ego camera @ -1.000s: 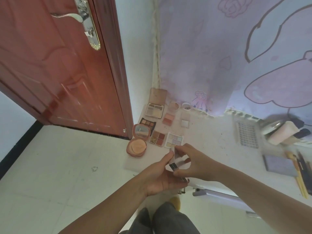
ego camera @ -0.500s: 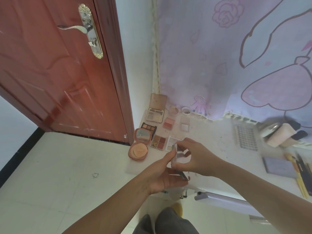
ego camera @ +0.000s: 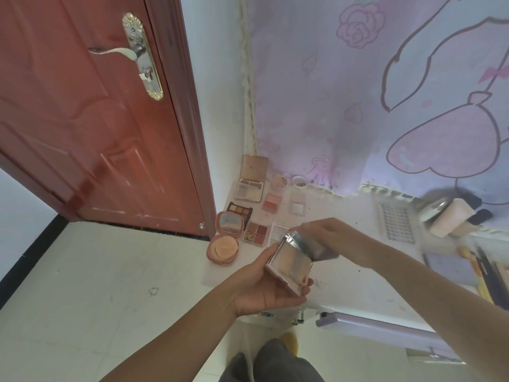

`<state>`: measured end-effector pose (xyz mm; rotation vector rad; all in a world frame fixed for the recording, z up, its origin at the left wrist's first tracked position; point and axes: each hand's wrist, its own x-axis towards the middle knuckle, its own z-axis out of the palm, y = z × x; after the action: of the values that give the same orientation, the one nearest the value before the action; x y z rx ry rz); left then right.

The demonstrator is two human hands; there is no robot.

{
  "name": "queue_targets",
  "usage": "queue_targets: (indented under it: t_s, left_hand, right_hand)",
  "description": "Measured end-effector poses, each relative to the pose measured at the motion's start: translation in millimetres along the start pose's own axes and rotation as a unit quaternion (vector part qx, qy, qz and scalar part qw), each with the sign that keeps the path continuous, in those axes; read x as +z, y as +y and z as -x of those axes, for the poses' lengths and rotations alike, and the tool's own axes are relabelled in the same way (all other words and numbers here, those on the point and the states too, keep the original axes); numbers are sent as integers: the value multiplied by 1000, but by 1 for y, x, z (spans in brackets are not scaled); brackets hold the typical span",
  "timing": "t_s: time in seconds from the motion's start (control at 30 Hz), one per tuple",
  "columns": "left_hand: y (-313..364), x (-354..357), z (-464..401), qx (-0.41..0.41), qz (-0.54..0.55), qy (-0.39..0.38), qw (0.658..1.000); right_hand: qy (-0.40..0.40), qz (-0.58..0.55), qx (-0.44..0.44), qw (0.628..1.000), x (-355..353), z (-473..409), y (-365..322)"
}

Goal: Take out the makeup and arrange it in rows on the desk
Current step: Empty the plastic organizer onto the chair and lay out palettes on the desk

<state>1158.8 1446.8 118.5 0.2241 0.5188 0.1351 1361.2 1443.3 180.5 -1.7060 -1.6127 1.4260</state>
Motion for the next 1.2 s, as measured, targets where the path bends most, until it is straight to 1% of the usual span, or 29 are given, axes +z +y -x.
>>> queue_targets:
  t_s: [0.07, 0.13, 0.17, 0.23, 0.27, 0.33, 0.4, 0.47, 0.53, 0.67, 0.73, 0.83, 0.9, 1.0, 1.1, 1.2]
  left_hand:
    - [-3, -8, 2, 6, 11, -4, 1000]
    - [-9, -18, 3, 16, 46, 12, 999]
    - [-13, -23, 3, 20, 73, 28, 997]
    - [-20, -32, 0, 40, 114, 75, 990]
    - [-23, -37, -2, 54, 131, 108, 984]
    - [-28, -46, -7, 83, 178, 187, 963]
    - [-29, -54, -8, 107, 227, 252, 935]
    - [-28, -59, -4, 116, 259, 288, 915]
    - [-26, -64, 0, 122, 272, 314, 901]
    - [-19, -67, 6, 142, 272, 358, 882]
    - [-16, -66, 7, 133, 259, 368, 883]
    - [-13, -59, 4, 97, 228, 380, 891]
    - [-14, -51, -2, 78, 204, 384, 897]
    - [-17, -30, -22, 33, 147, 362, 920]
    - [-10, 0, -62, -7, 63, 327, 943]
    - [10, 39, -123, -15, -32, 292, 956]
  right_hand:
    - [25, -89, 35, 995, -3, -6, 3]
    - [36, -91, 38, 994, 2, -12, 12]
    - [37, -61, 42, 997, 7, -17, 19]
    - [44, 52, 53, 996, 19, -28, 34]
    - [51, 101, 54, 992, 25, -34, 40]
    - [69, 153, 52, 985, 36, -48, 45]
    - [73, 180, 35, 980, 47, -63, 42]
    - [53, 198, 17, 979, 59, -77, 38]
    - [38, 192, 18, 981, 70, -90, 35]
    - [43, 200, 38, 978, 81, -114, 40]
    - [33, 210, 43, 976, 82, -120, 43]
    - [27, 209, 28, 977, 79, -121, 47]
    - [47, 181, 14, 982, 70, -115, 50]
    - [79, 128, 22, 988, 37, -99, 60]
    - [127, 93, 77, 984, -17, -73, 86]
    - [218, 44, 138, 965, -76, -41, 126]
